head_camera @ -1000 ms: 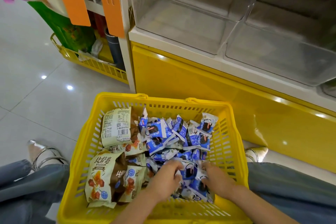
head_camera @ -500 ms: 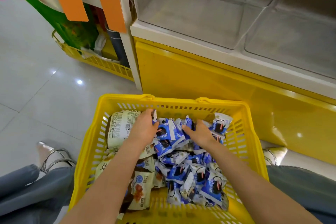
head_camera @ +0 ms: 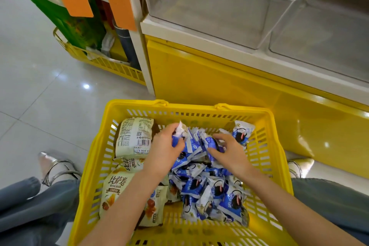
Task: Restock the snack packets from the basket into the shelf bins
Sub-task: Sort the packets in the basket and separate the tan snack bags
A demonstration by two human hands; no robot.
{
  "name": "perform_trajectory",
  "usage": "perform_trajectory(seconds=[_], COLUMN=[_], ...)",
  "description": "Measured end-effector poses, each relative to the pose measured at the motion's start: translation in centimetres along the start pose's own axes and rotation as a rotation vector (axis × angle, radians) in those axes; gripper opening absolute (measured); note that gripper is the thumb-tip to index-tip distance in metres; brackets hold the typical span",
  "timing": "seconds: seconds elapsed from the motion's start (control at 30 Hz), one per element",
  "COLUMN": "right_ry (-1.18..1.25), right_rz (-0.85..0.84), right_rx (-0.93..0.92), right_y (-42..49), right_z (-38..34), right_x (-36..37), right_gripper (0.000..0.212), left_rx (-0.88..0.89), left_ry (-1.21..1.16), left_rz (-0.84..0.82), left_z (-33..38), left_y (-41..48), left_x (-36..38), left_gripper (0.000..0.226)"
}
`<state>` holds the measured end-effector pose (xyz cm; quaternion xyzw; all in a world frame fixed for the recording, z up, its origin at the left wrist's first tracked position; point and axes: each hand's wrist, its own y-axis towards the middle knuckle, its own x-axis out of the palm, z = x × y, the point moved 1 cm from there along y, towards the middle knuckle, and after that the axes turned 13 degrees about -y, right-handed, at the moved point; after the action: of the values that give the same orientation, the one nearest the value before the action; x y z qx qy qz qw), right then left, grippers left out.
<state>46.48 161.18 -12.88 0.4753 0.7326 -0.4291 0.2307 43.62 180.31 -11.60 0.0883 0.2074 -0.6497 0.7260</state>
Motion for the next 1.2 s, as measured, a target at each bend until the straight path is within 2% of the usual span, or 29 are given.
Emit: perform_trajectory(seconds=[0.13, 0.2, 0.3, 0.37, 0.47, 0.53, 0.63, 0.7, 0.8, 0.87, 0.93, 1.07, 1.2], right_ry=[-0.237, -0.385, -0.633, -0.614, -0.437, -0.358, -0.31, -0.331, -0.424, -0.5, -0.585, -0.605, -0.553], right_rz=[-0.11, -0.204, -0.39, -0.304, -0.017, 0.061, 0.033, -0.029, -0.162, -0.218, -0.231, -0.271, -0.278], right_rx=[-0.088, -0.127, -0.17, -0.182, -0.215, -0.197, -0.159, -0.123, -0.076, -0.077, -0.088, -0.059, -0.047], right_y=[-3.5, -5.0, -6.1, -5.5, -2.8, -0.4, 3.0, 4.8, 6.4, 6.9, 7.3, 7.7, 7.6], right_z=[2.4, 3.4, 4.2, 3.8, 2.0, 0.8, -0.3, -0.3, 0.7, 1.3, 1.5, 1.4, 1.2], right_x=[0.7, 1.5, 2.1, 1.5, 0.4, 0.0, 0.4, 1.2, 2.2, 2.5, 2.7, 2.1, 1.4], right_gripper=[0.048, 0.048, 0.05, 0.047, 0.036, 0.034, 0.035, 0.036, 0.038, 0.036, 0.033, 0.033, 0.014], left_rx=[0.044, -0.027, -0.118, -0.074, 0.102, 0.175, 0.174, 0.131, -0.006, -0.128, -0.195, -0.139, 0.009], left_ry=[0.027, 0.067, 0.285, 0.33, 0.228, 0.211, 0.244, 0.313, 0.41, 0.397, 0.35, 0.314, 0.351], left_rz=[-0.246, -0.382, -0.562, -0.538, -0.307, -0.204, -0.164, -0.203, -0.368, -0.501, -0.566, -0.536, -0.499], left_z=[-0.6, -1.6, -2.6, -2.3, -0.8, 0.5, 1.8, 1.7, 0.2, -1.0, -2.1, -2.9, -3.1], left_y=[-4.2, -6.0, -7.8, -7.8, -5.8, -3.4, 0.6, 3.1, 5.3, 5.8, 5.9, 5.4, 3.8], left_x=[3.2, 4.5, 5.3, 5.2, 4.4, 3.9, 3.8, 3.8, 4.1, 4.5, 4.9, 5.1, 4.8], left_gripper=[0.037, 0.047, 0.052, 0.049, 0.039, 0.033, 0.032, 0.035, 0.039, 0.041, 0.041, 0.039, 0.029])
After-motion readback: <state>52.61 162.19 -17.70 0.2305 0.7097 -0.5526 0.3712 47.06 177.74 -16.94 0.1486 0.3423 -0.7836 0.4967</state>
